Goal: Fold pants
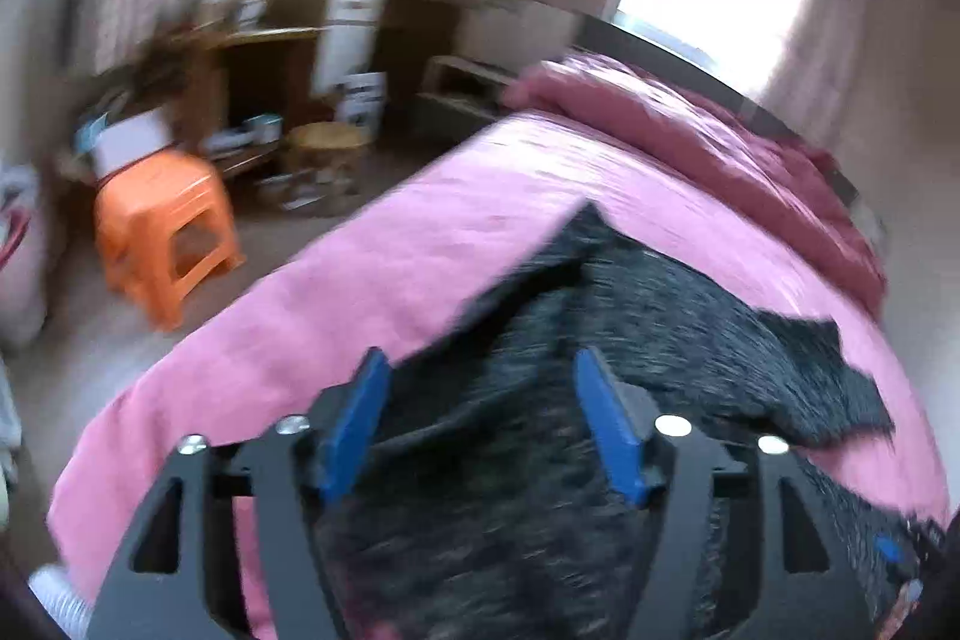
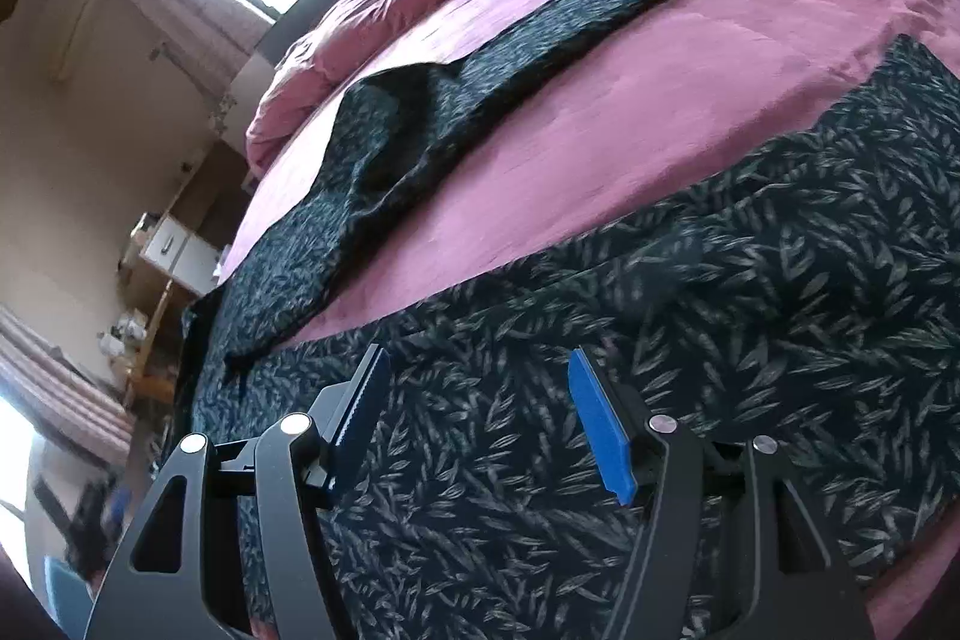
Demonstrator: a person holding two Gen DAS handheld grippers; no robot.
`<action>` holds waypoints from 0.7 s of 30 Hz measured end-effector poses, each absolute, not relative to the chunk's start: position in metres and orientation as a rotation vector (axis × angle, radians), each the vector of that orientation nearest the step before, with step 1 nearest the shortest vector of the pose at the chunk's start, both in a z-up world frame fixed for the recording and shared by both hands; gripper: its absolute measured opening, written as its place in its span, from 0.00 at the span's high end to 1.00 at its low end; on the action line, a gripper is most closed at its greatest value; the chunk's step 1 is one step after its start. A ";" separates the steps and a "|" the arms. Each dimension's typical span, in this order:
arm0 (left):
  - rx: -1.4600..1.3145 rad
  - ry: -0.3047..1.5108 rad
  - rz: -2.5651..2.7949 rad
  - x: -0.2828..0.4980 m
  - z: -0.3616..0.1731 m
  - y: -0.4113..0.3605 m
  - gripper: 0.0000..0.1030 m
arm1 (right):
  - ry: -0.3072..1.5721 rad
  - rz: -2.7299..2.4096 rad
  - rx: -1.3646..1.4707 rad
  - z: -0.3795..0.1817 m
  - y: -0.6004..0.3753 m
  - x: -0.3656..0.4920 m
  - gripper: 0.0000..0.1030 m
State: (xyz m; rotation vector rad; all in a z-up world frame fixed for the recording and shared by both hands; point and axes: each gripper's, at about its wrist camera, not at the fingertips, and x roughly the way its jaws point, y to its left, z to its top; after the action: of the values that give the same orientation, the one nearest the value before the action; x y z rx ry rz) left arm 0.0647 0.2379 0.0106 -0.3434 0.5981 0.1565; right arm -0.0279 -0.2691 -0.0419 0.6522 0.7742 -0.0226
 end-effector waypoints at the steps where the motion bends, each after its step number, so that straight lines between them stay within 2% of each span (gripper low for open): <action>1: -0.316 0.616 0.120 0.082 0.013 0.225 0.27 | 0.776 -0.020 0.645 -0.042 -0.268 -0.028 0.41; 5: -0.288 0.695 0.064 0.135 0.008 0.199 0.19 | 0.779 0.001 0.622 -0.040 -0.262 -0.025 0.41; 16: -0.357 0.852 -0.048 0.252 -0.031 0.181 0.23 | 0.814 0.032 0.658 -0.048 -0.260 -0.019 0.41; 21: -0.323 0.792 0.103 0.283 -0.031 0.205 0.24 | 0.832 0.031 0.618 -0.051 -0.255 -0.012 0.41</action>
State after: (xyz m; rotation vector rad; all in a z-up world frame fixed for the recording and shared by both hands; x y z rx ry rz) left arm 0.2834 0.2046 -0.0307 -0.3230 0.7917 0.1034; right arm -0.0119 -0.2548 -0.0505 0.6184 0.8325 0.0305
